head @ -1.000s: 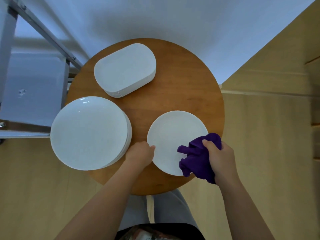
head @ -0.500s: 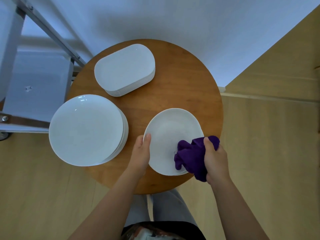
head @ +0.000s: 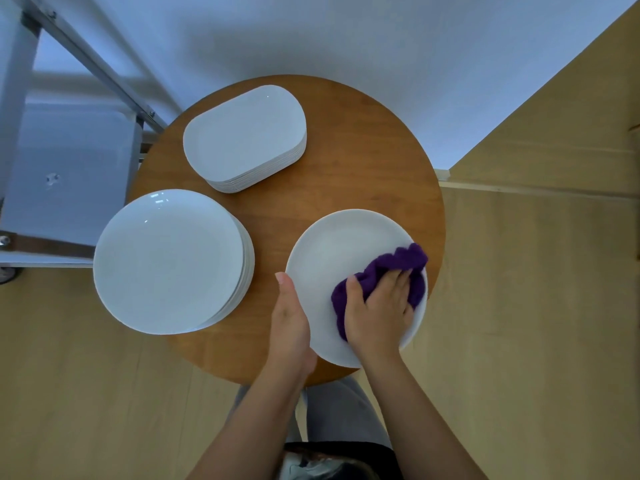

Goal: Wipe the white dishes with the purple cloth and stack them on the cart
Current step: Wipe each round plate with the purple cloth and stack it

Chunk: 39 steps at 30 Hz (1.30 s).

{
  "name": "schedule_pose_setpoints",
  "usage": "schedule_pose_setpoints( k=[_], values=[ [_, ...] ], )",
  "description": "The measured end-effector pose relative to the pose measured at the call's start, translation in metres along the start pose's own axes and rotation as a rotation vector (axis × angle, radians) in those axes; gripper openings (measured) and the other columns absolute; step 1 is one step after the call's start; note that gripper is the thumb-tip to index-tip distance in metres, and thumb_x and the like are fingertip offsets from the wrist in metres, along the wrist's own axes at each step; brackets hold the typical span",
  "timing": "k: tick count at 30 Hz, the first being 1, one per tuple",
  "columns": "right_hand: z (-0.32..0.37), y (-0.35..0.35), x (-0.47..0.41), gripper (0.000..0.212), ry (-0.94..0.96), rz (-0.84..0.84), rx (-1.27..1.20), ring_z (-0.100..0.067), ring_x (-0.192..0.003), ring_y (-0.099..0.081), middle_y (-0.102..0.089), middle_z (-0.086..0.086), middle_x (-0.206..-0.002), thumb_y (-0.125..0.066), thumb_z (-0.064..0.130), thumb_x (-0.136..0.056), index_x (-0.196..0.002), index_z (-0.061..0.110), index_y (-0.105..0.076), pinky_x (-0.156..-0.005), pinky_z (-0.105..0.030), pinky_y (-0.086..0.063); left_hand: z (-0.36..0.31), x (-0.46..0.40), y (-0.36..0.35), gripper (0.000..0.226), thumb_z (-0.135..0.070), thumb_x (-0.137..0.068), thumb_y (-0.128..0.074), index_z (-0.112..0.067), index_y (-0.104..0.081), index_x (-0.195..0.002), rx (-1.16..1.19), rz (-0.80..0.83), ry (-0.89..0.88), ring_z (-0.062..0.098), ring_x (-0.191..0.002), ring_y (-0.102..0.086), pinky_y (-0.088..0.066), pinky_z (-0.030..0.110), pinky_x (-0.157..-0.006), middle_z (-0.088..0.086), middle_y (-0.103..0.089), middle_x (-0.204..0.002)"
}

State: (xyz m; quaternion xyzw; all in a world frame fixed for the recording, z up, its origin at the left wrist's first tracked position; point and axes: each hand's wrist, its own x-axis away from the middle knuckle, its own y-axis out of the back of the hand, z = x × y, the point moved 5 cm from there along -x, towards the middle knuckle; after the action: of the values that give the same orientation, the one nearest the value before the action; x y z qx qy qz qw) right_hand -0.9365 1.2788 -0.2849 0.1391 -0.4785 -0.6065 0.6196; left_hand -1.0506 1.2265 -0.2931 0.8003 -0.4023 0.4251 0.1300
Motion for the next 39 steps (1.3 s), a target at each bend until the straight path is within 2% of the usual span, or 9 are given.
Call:
schedule_pose_setpoints(
  k=[5,12,16,18,23,29,34,37,39],
  values=[
    [0.028,0.007,-0.017,0.055,0.134,-0.058,-0.040,-0.021,-0.144,-0.007,-0.011,-0.004,-0.158,-0.035,0.041,-0.098,-0.148,0.023,-0.020,-0.114,-0.042,-0.006,-0.008,0.006,-0.009,0.059,-0.074,-0.072,-0.028,-0.041,-0.059,-0.109,-0.082,0.098,-0.024,0.012,-0.087,-0.070,-0.055,0.025,-0.061,-0.005,-0.073,-0.094],
    [0.061,-0.005,-0.020,0.059,0.340,0.369,0.102,-0.025,-0.144,0.003,0.004,-0.003,-0.158,-0.045,0.024,-0.091,-0.144,0.029,-0.018,-0.114,-0.048,-0.006,-0.042,0.002,0.000,0.051,-0.076,-0.068,-0.019,-0.052,-0.051,-0.100,-0.309,0.093,-0.118,0.011,-0.090,-0.064,-0.051,0.014,-0.055,-0.009,-0.064,-0.096],
    [0.080,-0.014,0.003,0.070,0.565,0.441,0.157,-0.021,-0.143,0.010,0.005,-0.001,-0.157,-0.050,0.023,-0.083,-0.143,0.027,-0.014,-0.112,-0.041,0.007,-0.054,0.005,0.006,0.031,-0.069,-0.084,-0.023,-0.071,-0.054,-0.082,-0.297,0.076,-0.187,-0.010,-0.088,-0.061,-0.050,0.007,-0.059,-0.027,-0.066,-0.087],
    [0.086,-0.019,0.021,0.079,0.690,0.493,0.162,-0.013,-0.141,0.014,0.006,0.003,-0.157,-0.051,0.024,-0.079,-0.145,0.030,-0.009,-0.107,-0.034,0.017,-0.057,0.006,0.010,0.032,-0.070,-0.081,-0.027,-0.066,-0.059,-0.086,-0.253,0.096,-0.169,-0.011,-0.092,-0.062,-0.053,0.009,-0.066,-0.029,-0.067,-0.091],
    [0.081,-0.026,0.053,0.078,0.855,0.615,0.153,0.001,-0.136,0.021,0.002,0.007,-0.158,-0.050,0.023,-0.076,-0.147,0.030,-0.017,-0.105,-0.024,0.025,-0.066,0.001,0.028,0.055,-0.073,-0.066,-0.039,-0.038,-0.064,-0.099,-0.096,0.000,-0.091,0.005,-0.086,-0.069,-0.055,0.020,-0.058,-0.011,-0.074,-0.087],
    [0.070,-0.022,0.065,0.063,0.864,0.735,0.220,-0.004,-0.141,0.014,0.003,0.009,-0.158,-0.057,0.026,-0.076,-0.136,0.030,-0.036,-0.106,-0.026,0.019,-0.073,-0.002,0.042,0.040,-0.065,-0.085,-0.039,-0.032,-0.059,-0.096,0.007,-0.122,-0.016,0.015,-0.071,-0.072,-0.053,0.024,-0.047,-0.005,-0.073,-0.074],
    [0.055,-0.019,0.073,0.059,0.843,0.577,0.515,-0.021,-0.145,-0.001,-0.004,0.000,-0.159,-0.058,0.031,-0.081,-0.136,0.030,-0.036,-0.113,-0.042,0.007,-0.084,-0.001,0.057,0.050,-0.074,-0.072,-0.040,-0.039,-0.056,-0.104,0.060,-0.103,-0.051,0.021,-0.084,-0.070,-0.057,0.031,-0.054,-0.005,-0.070,-0.095],
    [0.039,-0.016,0.068,0.059,0.740,0.511,0.693,-0.023,-0.144,-0.007,-0.011,-0.001,-0.158,-0.054,0.026,-0.089,-0.143,0.030,-0.028,-0.114,-0.048,-0.003,-0.100,0.001,0.072,0.044,-0.071,-0.070,-0.043,-0.045,-0.052,-0.104,0.019,-0.116,-0.164,0.007,-0.073,-0.070,-0.052,0.023,-0.047,-0.017,-0.069,-0.082],
    [0.039,-0.011,0.066,0.047,0.670,0.435,0.698,-0.020,-0.140,-0.019,-0.026,0.003,-0.152,-0.048,0.028,-0.092,-0.138,0.029,-0.036,-0.114,-0.043,-0.014,-0.103,0.005,0.075,0.041,-0.070,-0.073,-0.042,-0.046,-0.051,-0.105,0.008,-0.124,-0.178,0.009,-0.075,-0.069,-0.052,0.021,-0.045,-0.018,-0.068,-0.082]
  ],
)
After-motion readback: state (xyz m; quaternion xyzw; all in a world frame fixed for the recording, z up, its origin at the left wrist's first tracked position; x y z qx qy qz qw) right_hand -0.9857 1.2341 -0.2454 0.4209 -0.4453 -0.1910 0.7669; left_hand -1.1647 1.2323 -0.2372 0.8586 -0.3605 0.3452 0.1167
